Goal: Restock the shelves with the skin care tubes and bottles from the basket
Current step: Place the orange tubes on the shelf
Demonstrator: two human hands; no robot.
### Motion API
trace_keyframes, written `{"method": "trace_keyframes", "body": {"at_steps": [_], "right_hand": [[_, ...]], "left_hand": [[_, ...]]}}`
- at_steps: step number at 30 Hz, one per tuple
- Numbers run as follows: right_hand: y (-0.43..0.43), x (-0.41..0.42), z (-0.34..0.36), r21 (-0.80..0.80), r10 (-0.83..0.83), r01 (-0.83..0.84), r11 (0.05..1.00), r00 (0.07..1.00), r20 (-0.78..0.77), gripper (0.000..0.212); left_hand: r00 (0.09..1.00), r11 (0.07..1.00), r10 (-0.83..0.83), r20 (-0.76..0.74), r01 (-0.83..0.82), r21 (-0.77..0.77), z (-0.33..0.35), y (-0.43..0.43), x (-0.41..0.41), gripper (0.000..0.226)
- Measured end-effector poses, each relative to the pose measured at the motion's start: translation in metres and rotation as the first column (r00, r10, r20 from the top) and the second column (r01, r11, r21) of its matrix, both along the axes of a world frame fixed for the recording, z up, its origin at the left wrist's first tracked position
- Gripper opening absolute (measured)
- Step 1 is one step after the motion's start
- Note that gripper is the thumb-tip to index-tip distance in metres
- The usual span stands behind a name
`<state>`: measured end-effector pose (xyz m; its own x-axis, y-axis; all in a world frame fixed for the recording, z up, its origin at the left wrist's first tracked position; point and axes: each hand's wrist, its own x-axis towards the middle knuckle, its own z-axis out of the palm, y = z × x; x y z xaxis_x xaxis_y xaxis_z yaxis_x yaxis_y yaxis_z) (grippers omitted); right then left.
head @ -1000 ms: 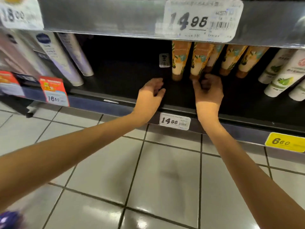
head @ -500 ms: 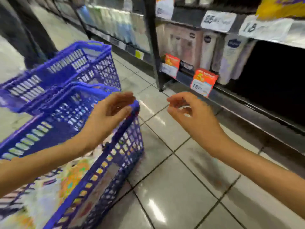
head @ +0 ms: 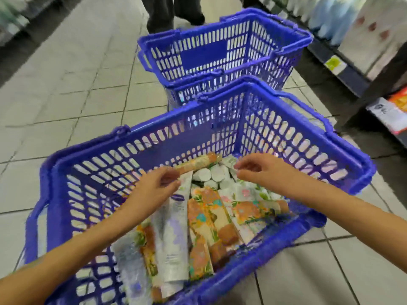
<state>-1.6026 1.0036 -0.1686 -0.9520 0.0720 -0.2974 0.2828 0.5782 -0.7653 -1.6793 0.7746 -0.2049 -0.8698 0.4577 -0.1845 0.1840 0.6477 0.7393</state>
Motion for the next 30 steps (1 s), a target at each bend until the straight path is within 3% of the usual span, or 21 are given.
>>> {"method": "trace_keyframes", "body": {"at_steps": [3,8,10,12,16,20,22,25,29,30], "right_hand": [[-0.008,-0.016,-0.019,0.095,0.117,-0.144,0.985,0.963,0.244,0.030],[-0.016,-0.027,-0.033,-0.005,0.180,-0.198,0.980,0.876,0.447,0.032],[-0.026,-0.032,-0.036,0.019,0.233,-0.285,0.958,0.818,0.525,0.032],[-0.043,-0.034,-0.037,0.079,0.277,-0.389,0.918,0.770,0.575,0.035],[-0.063,-0.032,-0.044,0.066,0.273,-0.382,0.922,0.761,0.589,0.029],[-0.054,-0.029,-0.038,0.011,0.084,-0.110,0.994,0.818,0.569,0.027],[-0.048,-0.029,-0.035,0.004,0.055,-0.069,0.998,0.828,0.558,0.028],[-0.037,-0.025,-0.031,0.017,0.094,-0.130,0.991,0.799,0.594,0.029],[-0.021,-0.018,-0.028,0.052,0.133,-0.208,0.977,0.780,0.611,0.046],[-0.017,-0.016,-0.027,0.041,0.133,-0.196,0.980,0.789,0.600,0.042]], "left_hand": [[0.998,0.999,-0.047,0.034,0.047,0.012,-0.004,0.015,0.004,0.026],[0.993,0.997,-0.073,0.090,0.071,0.025,-0.007,0.022,0.026,0.022],[0.993,0.999,-0.041,0.113,0.037,0.033,-0.004,0.016,0.032,0.019],[0.970,0.999,-0.024,0.240,0.012,0.052,0.001,0.009,0.045,0.018],[0.871,0.999,0.017,0.491,0.007,-0.047,0.008,0.007,0.076,0.015],[0.875,0.937,-0.078,0.477,0.228,-0.264,0.011,0.017,0.073,0.016],[0.871,0.921,-0.066,0.487,0.241,-0.307,0.006,0.026,0.068,0.020],[0.849,0.954,0.050,0.527,0.115,-0.276,-0.007,0.042,0.063,0.035],[0.816,0.985,0.131,0.564,-0.041,-0.170,-0.018,0.058,0.060,0.026],[0.814,0.989,0.124,0.568,-0.053,-0.140,-0.019,0.062,0.059,0.030]]}}
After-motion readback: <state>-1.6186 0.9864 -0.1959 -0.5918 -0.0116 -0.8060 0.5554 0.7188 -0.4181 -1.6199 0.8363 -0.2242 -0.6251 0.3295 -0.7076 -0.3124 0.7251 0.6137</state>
